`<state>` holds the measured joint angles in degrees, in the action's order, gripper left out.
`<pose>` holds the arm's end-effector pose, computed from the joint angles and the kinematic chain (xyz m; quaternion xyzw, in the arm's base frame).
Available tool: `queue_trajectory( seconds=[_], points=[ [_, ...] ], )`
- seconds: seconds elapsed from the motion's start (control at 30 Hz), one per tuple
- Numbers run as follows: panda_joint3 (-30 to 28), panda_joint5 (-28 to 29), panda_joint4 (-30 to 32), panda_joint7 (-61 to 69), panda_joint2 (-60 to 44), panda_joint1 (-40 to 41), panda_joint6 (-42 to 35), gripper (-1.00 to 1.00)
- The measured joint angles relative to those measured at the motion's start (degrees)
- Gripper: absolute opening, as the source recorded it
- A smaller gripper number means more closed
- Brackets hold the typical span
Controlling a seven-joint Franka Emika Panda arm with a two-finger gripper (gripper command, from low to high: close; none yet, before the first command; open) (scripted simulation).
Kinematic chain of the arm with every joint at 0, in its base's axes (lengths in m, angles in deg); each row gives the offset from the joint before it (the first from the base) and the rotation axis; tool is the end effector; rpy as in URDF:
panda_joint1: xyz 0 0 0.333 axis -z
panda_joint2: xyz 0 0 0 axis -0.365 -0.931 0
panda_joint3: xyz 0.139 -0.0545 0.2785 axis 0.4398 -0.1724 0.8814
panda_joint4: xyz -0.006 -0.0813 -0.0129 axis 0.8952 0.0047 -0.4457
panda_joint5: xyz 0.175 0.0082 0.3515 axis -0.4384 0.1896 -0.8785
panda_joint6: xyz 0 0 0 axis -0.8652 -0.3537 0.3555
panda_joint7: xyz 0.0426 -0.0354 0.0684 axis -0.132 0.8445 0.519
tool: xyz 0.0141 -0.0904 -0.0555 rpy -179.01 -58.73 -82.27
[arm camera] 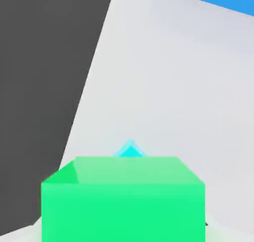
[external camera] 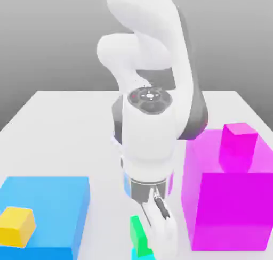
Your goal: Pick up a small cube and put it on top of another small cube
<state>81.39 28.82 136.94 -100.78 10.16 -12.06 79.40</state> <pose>0.4955 0.0210 0.1862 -0.5164 0.8564 -0.0006 0.0014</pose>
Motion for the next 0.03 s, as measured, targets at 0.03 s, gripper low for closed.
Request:
queue_trajectory(
  seconds=[0.03],
  points=[
    [0.00, 0.00, 0.00, 0.00, 0.00, 0.00, 0.00, 1.00]
  ],
)
